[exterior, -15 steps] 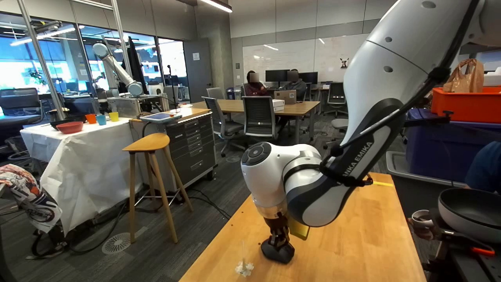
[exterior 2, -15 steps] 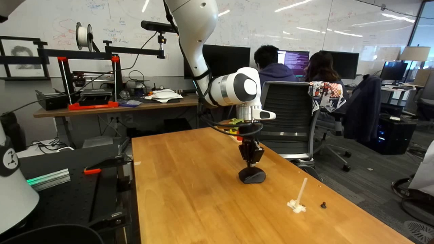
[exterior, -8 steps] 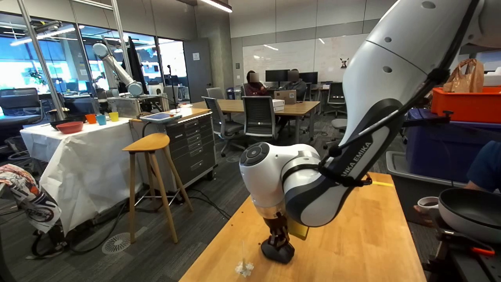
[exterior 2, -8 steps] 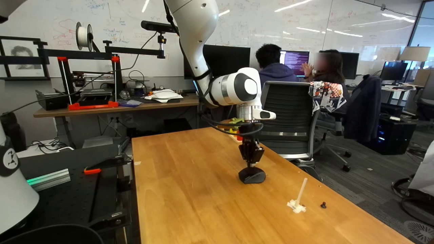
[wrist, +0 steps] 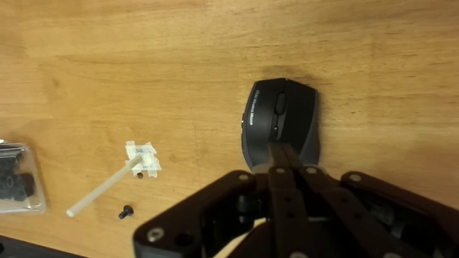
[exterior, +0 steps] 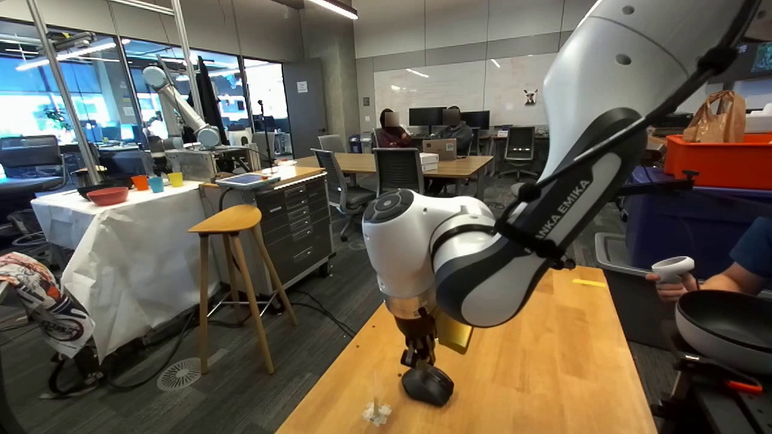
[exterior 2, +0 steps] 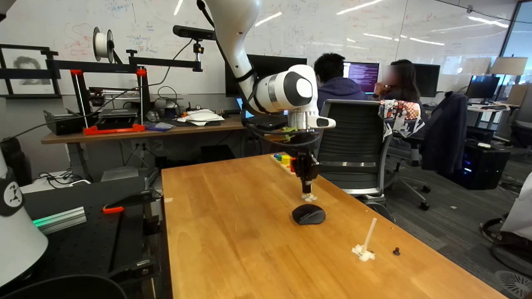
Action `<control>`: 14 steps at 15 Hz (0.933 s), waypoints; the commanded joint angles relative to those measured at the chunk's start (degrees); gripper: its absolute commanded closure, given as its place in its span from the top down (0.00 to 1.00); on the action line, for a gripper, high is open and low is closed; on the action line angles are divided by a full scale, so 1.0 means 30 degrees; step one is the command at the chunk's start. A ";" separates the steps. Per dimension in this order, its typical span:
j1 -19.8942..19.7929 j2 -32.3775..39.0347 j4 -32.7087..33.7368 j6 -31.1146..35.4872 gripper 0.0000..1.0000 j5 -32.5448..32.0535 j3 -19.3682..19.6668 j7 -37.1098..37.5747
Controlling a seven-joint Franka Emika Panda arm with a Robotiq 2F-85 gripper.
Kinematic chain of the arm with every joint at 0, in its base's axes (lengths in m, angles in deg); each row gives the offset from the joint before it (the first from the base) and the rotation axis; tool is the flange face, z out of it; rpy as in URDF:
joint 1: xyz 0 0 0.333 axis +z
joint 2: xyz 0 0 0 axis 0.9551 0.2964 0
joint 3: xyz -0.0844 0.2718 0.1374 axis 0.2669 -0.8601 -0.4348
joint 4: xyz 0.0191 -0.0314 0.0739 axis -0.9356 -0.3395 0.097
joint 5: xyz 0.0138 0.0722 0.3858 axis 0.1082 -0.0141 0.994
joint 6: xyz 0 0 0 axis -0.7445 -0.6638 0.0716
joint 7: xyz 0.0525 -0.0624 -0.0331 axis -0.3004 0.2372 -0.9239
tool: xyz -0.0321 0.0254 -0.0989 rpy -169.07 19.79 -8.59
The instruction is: Left click the mouse
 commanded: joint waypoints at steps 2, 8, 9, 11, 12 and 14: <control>-0.0811 -0.3507 -0.2100 -0.0697 0.05 0.1598 -0.1210 -0.2140; -0.2180 -0.6655 -0.3624 -0.1592 0.04 0.3969 -0.2621 -0.4772; -0.2397 -0.7132 -0.3857 -0.1689 0.04 0.4298 -0.2746 -0.5118; -0.2775 -0.7967 -0.4191 -0.2026 0.04 0.4791 -0.2846 -0.5680; -0.2943 -0.8395 -0.4342 -0.2137 0.04 0.4944 -0.2844 -0.5913; -0.3212 -0.9087 -0.4532 -0.2403 0.04 0.5153 -0.2856 -0.6310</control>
